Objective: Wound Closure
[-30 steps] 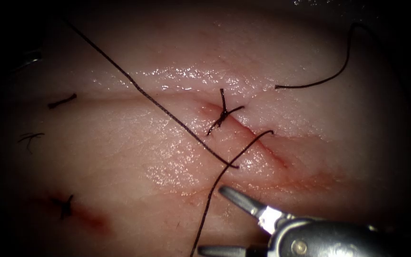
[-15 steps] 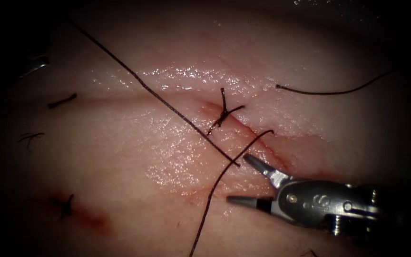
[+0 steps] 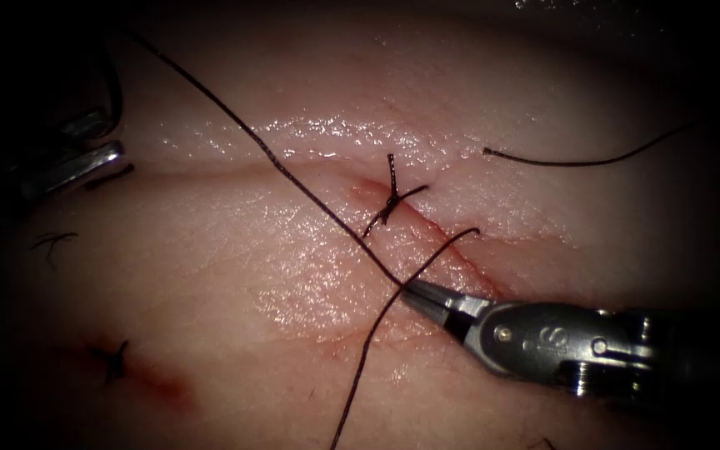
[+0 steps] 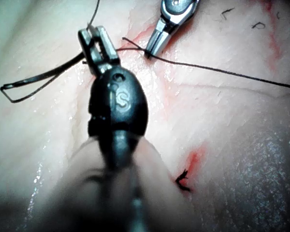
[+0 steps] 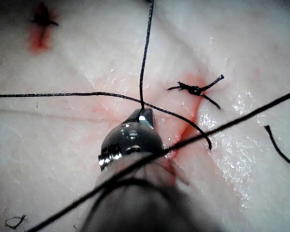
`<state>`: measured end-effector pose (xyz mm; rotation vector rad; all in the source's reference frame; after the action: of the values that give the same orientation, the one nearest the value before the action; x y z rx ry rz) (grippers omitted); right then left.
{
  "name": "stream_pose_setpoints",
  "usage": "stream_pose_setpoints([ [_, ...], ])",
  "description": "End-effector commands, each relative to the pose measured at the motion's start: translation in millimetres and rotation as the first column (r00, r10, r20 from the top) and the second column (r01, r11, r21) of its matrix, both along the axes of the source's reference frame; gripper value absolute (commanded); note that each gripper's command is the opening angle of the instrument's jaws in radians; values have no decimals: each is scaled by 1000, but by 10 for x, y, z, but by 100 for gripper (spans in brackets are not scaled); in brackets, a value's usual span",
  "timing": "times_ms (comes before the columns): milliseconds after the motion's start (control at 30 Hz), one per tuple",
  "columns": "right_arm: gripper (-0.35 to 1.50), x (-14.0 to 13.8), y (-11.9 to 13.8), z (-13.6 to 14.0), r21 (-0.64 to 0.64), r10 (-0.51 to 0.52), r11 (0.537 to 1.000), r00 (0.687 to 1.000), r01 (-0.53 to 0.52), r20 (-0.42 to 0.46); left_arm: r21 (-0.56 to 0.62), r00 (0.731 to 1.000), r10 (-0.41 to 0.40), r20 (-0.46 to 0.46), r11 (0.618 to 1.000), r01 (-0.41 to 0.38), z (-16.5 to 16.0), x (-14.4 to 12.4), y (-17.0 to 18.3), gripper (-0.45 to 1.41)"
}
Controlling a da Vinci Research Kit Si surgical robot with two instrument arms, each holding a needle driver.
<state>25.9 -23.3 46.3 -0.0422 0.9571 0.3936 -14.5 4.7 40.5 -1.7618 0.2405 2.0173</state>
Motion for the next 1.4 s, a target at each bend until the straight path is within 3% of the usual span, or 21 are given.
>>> stream_pose_setpoints([
  [33,-35,6,-3,3,3,12,1000,1000,-12,6,1,1000,7,2,1000,-7,5,-6,-2,-45],
  [267,-35,8,-21,-13,57,54,997,999,-53,-9,6,999,48,0,999,-48,6,-15,-9,-45],
  [400,-35,30,-40,-48,84,18,996,999,-14,-39,19,995,102,-8,995,-102,15,-31,-19,-45],
  [500,-35,53,-47,-99,107,9,994,998,-2,-65,29,985,171,-11,985,-171,20,-49,-31,-45],
  [667,-35,75,-55,-142,104,-3,994,995,14,-103,38,977,213,-7,976,-212,19,-57,-37,-45],
  [800,-35,112,-72,-182,114,-39,992,986,58,-165,49,970,244,2,969,-244,15,-54,-39,-45],
  [933,-35,126,-77,-197,102,-56,992,980,76,-190,49,968,253,8,966,-253,13,-51,-39,-45],
  [1067,-35,119,-68,-195,79,-56,994,974,75,-219,52,968,250,3,967,-250,14,-48,-37,-45],
  [1100,-10,115,-64,-193,80,-58,994,973,78,-225,53,968,249,1,967,-249,14,-47,-37,-45],
  [1167,59,101,-55,-187,80,-57,994,970,78,-238,56,970,245,-6,968,-244,15,-45,-36,-45],
  [1233,72,86,-48,-184,75,-53,994,965,75,-257,57,970,243,-9,969,-242,16,-43,-35,-45],
  [1400,56,44,-34,-171,77,-47,995,967,68,-250,64,971,240,-13,969,-239,23,-39,-31,-45],
])
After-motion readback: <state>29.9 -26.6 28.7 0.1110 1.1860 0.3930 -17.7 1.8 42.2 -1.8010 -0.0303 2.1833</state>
